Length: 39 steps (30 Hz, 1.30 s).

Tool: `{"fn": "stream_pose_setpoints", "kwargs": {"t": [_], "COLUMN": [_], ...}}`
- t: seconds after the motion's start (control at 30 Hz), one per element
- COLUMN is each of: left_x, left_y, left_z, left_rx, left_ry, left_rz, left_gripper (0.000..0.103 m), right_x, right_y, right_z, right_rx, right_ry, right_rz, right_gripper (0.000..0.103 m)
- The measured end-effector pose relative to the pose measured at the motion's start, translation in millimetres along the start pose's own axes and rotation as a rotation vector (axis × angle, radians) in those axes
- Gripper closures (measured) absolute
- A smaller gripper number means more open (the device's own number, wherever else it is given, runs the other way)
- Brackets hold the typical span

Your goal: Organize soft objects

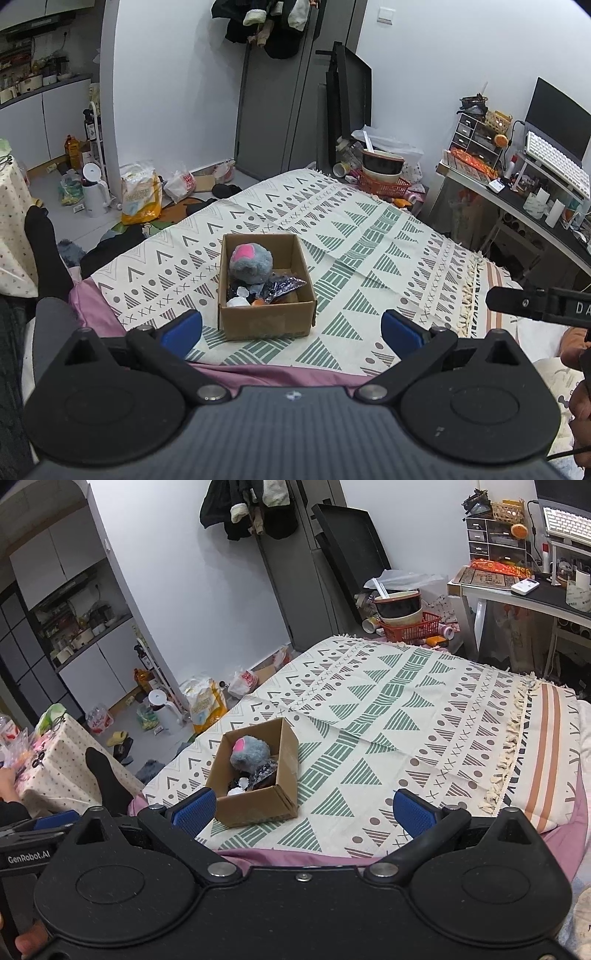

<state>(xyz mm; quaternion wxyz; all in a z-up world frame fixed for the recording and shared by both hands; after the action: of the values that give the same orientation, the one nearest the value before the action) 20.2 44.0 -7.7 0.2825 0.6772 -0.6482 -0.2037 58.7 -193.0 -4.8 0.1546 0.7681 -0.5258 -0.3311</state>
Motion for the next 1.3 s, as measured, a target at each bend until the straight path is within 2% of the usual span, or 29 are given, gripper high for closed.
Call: {"fn": "stream_pose_setpoints", "kwargs": {"t": [1.3], "left_x": [11], "left_y": [9], "left_z": [5], "left_rx": [0.008], "left_ry": [-0.016], "left_rz": [0.006], "left_gripper": [0.001], "right_x": [3], "right_y": [6], "right_z": [7], "right_rx": [0.003], "right_ry": [0.017], "right_rz": [0.017], "right_gripper": [0.0]}}
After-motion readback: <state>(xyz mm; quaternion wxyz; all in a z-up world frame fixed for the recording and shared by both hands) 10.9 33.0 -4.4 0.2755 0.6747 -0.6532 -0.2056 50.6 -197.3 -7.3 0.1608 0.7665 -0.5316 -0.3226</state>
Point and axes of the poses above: each gripper's, at about its wrist camera, not at the fingertips, and y roughly against the way its jaws point, x to its right, z to its underside, the point moved 10 cm from there along -y, roughly the way its jaws point, and after that the axes turned 6 degrees about -z, right-handed, at the moved point
